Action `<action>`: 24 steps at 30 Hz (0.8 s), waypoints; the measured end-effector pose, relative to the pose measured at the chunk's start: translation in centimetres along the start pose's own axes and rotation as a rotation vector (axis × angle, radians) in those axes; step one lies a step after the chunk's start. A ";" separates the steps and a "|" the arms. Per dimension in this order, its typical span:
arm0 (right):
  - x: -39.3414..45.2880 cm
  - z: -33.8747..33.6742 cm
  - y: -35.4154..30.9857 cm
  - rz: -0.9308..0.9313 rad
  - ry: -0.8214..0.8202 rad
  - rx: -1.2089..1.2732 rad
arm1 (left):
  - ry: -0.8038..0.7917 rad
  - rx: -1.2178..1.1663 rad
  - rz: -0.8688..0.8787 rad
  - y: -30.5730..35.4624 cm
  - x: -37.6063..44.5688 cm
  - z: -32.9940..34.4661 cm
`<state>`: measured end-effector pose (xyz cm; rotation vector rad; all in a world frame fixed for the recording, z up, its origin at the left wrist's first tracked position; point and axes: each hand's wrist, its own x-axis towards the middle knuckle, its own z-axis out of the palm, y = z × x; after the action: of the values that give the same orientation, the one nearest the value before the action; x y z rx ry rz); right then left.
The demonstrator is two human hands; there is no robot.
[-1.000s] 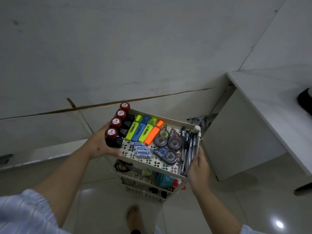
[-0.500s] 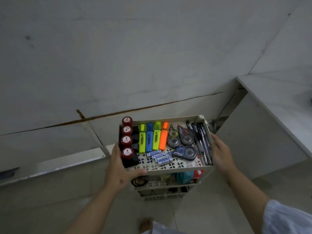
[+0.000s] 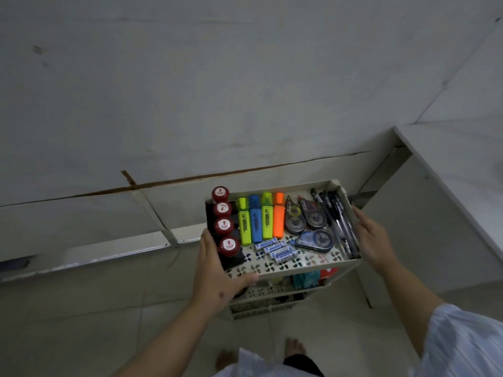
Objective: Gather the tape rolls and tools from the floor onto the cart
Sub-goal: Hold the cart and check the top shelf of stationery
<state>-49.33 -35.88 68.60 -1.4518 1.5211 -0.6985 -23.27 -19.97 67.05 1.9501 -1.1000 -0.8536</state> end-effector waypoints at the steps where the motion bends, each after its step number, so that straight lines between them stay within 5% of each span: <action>1: 0.1 -0.2 0.3 0.009 -0.003 0.003 | -0.012 -0.013 0.005 0.1 0.2 -0.1; 8: -1.1 0.4 0.9 -0.009 0.049 0.090 | 0.055 -0.146 0.021 3.7 3.0 -1.0; 18: -1.1 3.5 1.0 0.013 0.184 0.044 | -0.063 -0.516 -0.094 3.6 11.4 -3.6; 24: 0.2 3.9 1.2 0.032 0.174 0.019 | -0.037 -0.400 -0.085 -2.1 13.2 -3.1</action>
<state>-46.44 -35.23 65.74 -1.3792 1.6616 -0.8360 -14.39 -30.08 64.34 1.6592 -0.7969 -1.0684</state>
